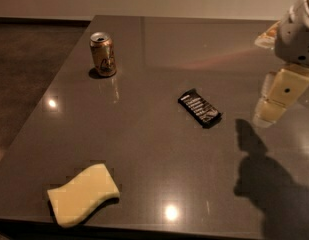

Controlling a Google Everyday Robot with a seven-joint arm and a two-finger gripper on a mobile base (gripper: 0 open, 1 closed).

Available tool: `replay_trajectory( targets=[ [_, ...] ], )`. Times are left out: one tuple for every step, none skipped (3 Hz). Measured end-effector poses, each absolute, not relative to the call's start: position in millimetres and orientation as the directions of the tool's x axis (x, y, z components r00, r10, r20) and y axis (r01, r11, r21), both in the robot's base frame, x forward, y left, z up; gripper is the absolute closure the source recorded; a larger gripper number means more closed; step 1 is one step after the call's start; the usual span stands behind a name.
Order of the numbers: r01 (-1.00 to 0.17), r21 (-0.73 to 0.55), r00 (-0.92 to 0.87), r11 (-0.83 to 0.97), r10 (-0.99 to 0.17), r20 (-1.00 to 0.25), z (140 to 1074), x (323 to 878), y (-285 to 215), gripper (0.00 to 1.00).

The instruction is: Move orange can near sponge

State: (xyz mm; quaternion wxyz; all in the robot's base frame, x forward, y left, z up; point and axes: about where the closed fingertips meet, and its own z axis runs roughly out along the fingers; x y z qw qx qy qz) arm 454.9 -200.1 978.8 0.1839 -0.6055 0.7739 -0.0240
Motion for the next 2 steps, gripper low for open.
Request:
replay_trajectory(
  targets=[
    [-0.925,-0.27,-0.182,0.267,-0.936,-0.301,978.2,486.8,-174.6,0.0],
    [-0.925,-0.269,-0.175,0.269,-0.928,-0.328,973.6,518.5,-149.9,0.0]
  ],
)
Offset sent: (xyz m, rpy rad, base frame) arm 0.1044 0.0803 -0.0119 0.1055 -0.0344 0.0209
